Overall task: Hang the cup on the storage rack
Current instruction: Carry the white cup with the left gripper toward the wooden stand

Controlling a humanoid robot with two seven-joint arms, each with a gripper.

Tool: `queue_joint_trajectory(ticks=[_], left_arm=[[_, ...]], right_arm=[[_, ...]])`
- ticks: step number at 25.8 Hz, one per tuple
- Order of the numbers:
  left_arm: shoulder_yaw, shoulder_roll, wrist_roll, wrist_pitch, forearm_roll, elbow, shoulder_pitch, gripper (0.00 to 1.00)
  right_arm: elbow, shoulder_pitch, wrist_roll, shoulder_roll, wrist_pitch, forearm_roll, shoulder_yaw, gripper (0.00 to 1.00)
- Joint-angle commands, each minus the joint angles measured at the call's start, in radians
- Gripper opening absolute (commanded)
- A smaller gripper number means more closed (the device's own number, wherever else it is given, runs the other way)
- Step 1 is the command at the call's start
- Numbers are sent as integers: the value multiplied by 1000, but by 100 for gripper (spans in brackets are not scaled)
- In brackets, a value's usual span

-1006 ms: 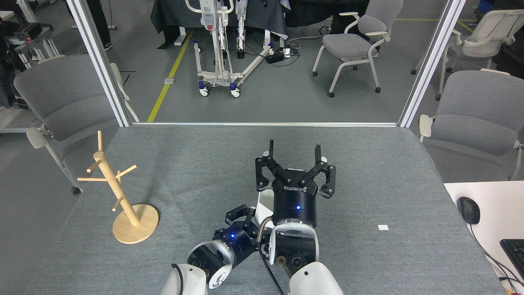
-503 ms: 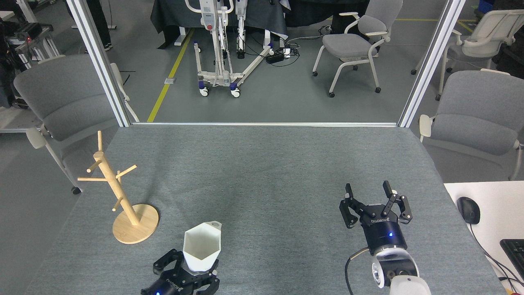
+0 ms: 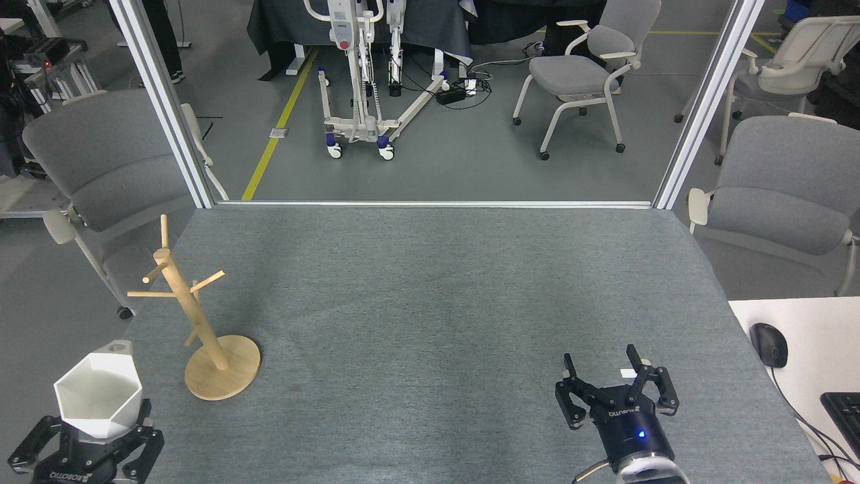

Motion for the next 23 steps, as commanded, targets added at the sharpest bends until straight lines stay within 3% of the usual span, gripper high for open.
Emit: queue_joint_trajectory(ticks=[1, 7, 12, 18, 23], left_arm=[[64, 9, -9, 10, -2, 6, -21, 0], [61, 12, -127, 108, -22, 85, -165, 0], [59, 14, -160, 134, -136, 128, -248, 0], [15, -2, -183, 147, -176, 128, -279, 0], [-77, -2, -203, 230, -188, 150, -300, 0]], right_arm=[[-32, 22, 21, 29, 3, 0, 0, 100], [-10, -3, 19, 22, 7, 0, -1, 100], [22, -27, 21, 15, 9, 2, -6, 100], [22, -30, 19, 22, 11, 2, -9, 100], [23, -64, 22, 32, 12, 2, -10, 100]])
